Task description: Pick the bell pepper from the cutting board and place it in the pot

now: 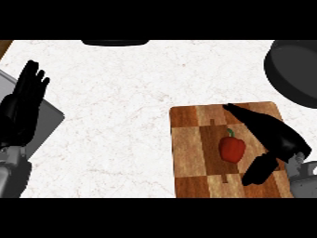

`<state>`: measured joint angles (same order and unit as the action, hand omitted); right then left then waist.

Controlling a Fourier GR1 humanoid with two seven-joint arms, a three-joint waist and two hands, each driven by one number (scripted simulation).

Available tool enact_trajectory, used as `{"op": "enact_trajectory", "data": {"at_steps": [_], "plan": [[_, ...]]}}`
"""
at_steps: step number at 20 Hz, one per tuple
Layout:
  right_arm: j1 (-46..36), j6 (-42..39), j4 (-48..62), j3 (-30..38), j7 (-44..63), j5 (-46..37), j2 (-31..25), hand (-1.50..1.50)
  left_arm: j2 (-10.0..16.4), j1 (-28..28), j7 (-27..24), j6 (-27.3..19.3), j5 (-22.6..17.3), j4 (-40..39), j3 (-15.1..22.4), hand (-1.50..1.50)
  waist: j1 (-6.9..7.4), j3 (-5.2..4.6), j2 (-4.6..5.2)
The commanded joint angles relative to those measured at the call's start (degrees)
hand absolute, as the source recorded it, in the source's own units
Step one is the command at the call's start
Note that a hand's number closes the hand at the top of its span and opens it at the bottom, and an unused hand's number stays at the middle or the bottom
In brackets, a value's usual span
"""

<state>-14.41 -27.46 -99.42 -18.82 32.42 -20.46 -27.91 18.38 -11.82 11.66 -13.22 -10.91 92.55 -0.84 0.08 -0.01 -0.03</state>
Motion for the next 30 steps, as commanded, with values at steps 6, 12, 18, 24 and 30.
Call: {"op": "enact_trajectory", "data": {"at_steps": [6,12,18,24,30], "plan": [[1.1,-1.3,3.2,1.9,-3.2,-8.4,6.4,-1.5,-1.3,0.7,-0.2,4.4,0.3,-0.7,-3.9,0.0,-0.04,0.01,0.02],[2.0,1.0,11.5,2.9,-11.2,-14.7,6.6,-1.5,-5.4,0.5,0.6,0.7,5.8,0.7,-0.7,0.0,-0.02,0.02,0.04],[1.1,1.1,15.3,4.8,-12.3,-17.1,9.1,-1.5,-2.8,1.0,-5.6,7.7,2.0,-6.4,-6.9,0.0,-0.02,0.0,0.09],[-2.7,2.6,20.9,2.0,-23.3,-22.3,7.0,1.5,-2.1,-0.3,5.3,5.4,3.0,3.4,-5.8,0.0,0.49,0.04,0.06],[1.5,4.0,19.4,0.3,-23.6,-26.8,11.6,1.5,-6.4,0.5,0.6,4.2,6.2,0.4,-4.3,0.0,0.05,0.01,0.03]]}}
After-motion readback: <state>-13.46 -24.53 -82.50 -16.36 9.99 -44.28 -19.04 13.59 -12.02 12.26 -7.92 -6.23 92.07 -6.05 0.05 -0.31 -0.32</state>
